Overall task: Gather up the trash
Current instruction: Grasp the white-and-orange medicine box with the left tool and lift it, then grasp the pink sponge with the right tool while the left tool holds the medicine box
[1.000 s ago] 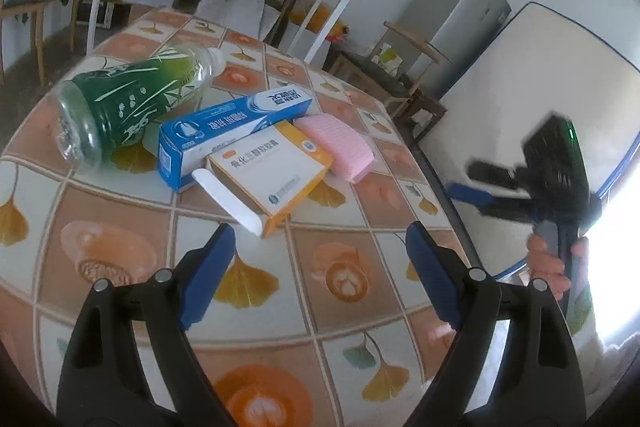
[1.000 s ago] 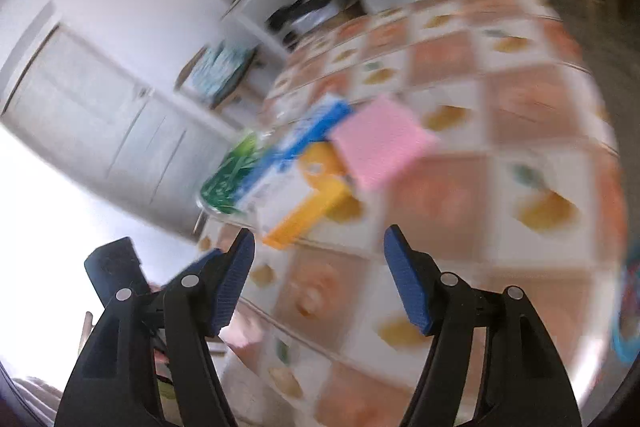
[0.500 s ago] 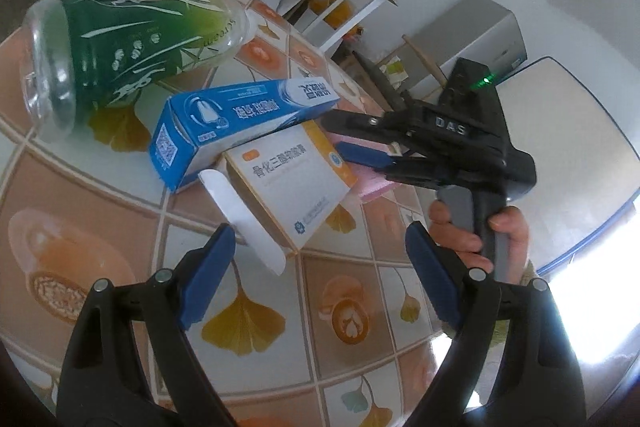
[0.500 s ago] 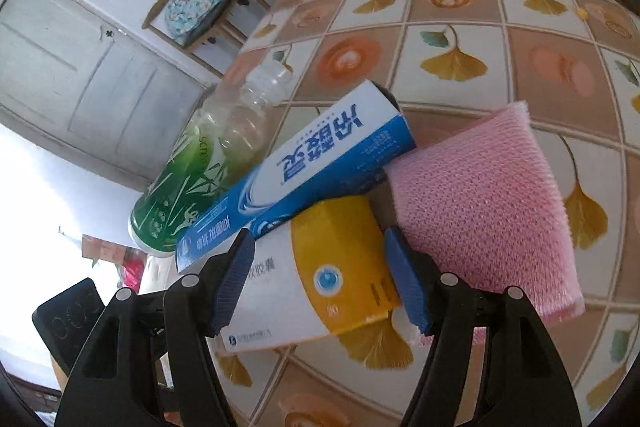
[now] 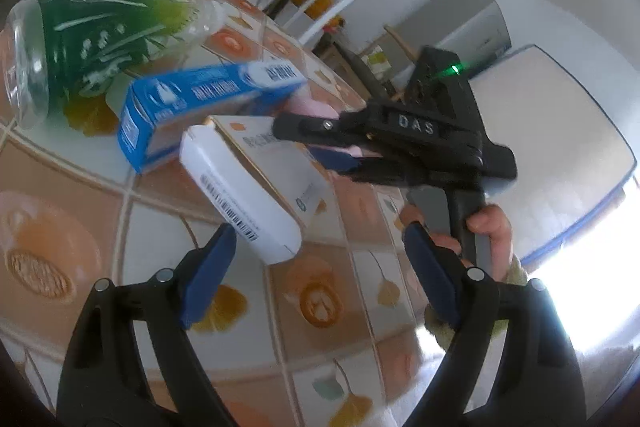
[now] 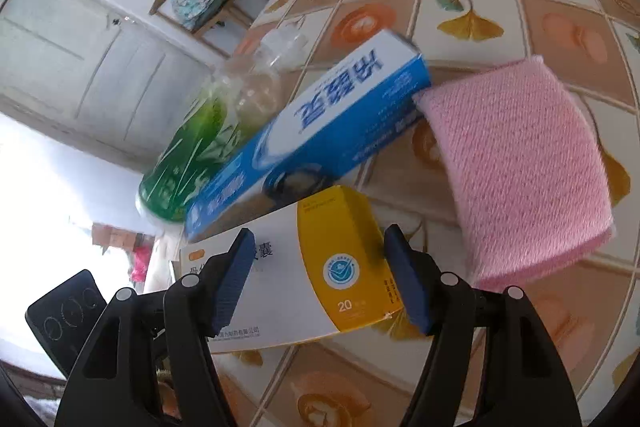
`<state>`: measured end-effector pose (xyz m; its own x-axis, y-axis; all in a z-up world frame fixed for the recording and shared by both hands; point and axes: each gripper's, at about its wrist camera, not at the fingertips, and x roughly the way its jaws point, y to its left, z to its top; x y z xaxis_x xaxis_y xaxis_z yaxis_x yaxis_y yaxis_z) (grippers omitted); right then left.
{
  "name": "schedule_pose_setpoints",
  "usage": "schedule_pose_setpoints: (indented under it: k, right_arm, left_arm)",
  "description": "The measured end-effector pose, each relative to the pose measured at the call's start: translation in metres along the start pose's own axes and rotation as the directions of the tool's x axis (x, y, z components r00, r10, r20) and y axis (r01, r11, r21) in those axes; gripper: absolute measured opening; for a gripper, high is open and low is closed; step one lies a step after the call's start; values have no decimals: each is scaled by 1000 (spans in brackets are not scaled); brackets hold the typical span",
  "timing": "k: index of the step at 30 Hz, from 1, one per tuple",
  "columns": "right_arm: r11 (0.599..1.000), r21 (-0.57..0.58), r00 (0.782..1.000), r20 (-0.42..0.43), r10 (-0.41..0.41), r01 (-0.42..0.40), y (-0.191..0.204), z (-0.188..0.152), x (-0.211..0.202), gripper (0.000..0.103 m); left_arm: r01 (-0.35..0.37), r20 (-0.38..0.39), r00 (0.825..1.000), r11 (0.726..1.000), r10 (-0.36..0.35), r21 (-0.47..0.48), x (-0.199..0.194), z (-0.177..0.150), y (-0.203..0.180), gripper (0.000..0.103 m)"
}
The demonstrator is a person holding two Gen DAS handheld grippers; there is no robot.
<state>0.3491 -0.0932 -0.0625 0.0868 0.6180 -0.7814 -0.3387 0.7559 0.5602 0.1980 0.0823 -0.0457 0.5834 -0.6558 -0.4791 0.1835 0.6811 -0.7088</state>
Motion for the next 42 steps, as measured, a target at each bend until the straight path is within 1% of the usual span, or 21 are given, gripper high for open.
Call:
schedule_pose_setpoints:
  k: [2, 5, 8, 9, 12, 15, 18, 19, 21, 22, 23, 24, 25, 28, 29, 32, 34, 36, 38, 40, 42]
  right_arm:
    - [999, -11, 999, -36, 39, -39, 3, -5, 2, 66]
    - [995, -80, 994, -93, 52, -59, 15, -23, 1, 66]
    - [988, -136, 990, -130, 56, -74, 24, -42, -4, 66]
    - [987, -145, 991, -127, 46, -65, 25, -45, -6, 66]
    - [991, -125, 995, -91, 34, -45, 21, -55, -20, 66]
    - [996, -73, 999, -28, 47, -49, 10, -61, -40, 66]
    - [998, -27, 998, 32, 52, -52, -2, -65, -58, 66]
    - [999, -11, 997, 55, 53, -53, -7, -67, -66, 66]
    - [999, 18, 994, 96, 48, -50, -16, -72, -79, 66]
    - [998, 27, 993, 110, 45, -48, -19, -73, -84, 66]
    - [998, 34, 992, 120, 41, -45, -21, -73, -87, 66]
    - [998, 48, 990, 137, 30, -37, -25, -75, -93, 66]
    - [998, 57, 989, 146, 25, -33, -29, -77, -97, 66]
    - [995, 96, 984, 176, -11, -6, -38, -81, -104, 66]
    - [995, 104, 983, 183, -27, 8, -40, -82, -107, 66]
    - [990, 109, 970, 217, -109, 87, -39, -80, -110, 66]
    - [982, 89, 950, 249, -186, 169, -34, -76, -112, 72]
    - [958, 60, 915, 283, -286, 280, -28, -68, -114, 77]
    - [944, 24, 900, 294, -322, 330, -24, -59, -110, 81]
    - [921, -22, 883, 296, -365, 389, -19, -43, -102, 84]
    - [893, -71, 864, 299, -405, 444, -14, -28, -92, 87]
  left_arm:
    - [30, -33, 999, 999, -29, 19, -4, -9, -8, 82]
    - [53, -93, 995, 997, -47, 61, -12, -28, -21, 82]
    - [91, -199, 977, 992, -71, 90, -15, -57, -34, 82]
    - [90, -222, 973, 991, -66, 102, -16, -64, -37, 82]
    - [102, -319, 946, 985, -53, 139, -21, -91, -45, 82]
    - [117, -344, 937, 981, -58, 152, -28, -97, -47, 82]
    - [130, -308, 949, 977, -73, 169, -42, -88, -50, 82]
    - [123, -274, 959, 977, -71, 175, -47, -81, -50, 82]
    - [81, -208, 977, 977, -39, 195, -55, -70, -51, 83]
    - [30, -157, 988, 976, 4, 217, -58, -63, -51, 84]
    - [-31, -117, 991, 971, 60, 235, -57, -57, -51, 87]
    - [-135, -78, 984, 956, 161, 259, -51, -51, -51, 88]
    - [-195, -70, 973, 941, 222, 275, -44, -44, -49, 88]
    - [-286, -61, 946, 906, 319, 314, -18, -37, -49, 88]
    - [-327, -67, 928, 887, 367, 326, -6, -36, -49, 88]
    - [-356, -97, 903, 854, 419, 380, 17, -42, -48, 88]
    - [-374, -121, 885, 841, 450, 392, 30, -43, -44, 88]
    - [-372, -140, 882, 847, 449, 379, 26, -48, -43, 88]
    - [-370, -157, 880, 853, 449, 368, 27, -49, -40, 88]
    - [-388, -154, 870, 844, 468, 370, 30, -49, -39, 88]
    - [-391, -155, 869, 844, 470, 367, 28, -50, -40, 86]
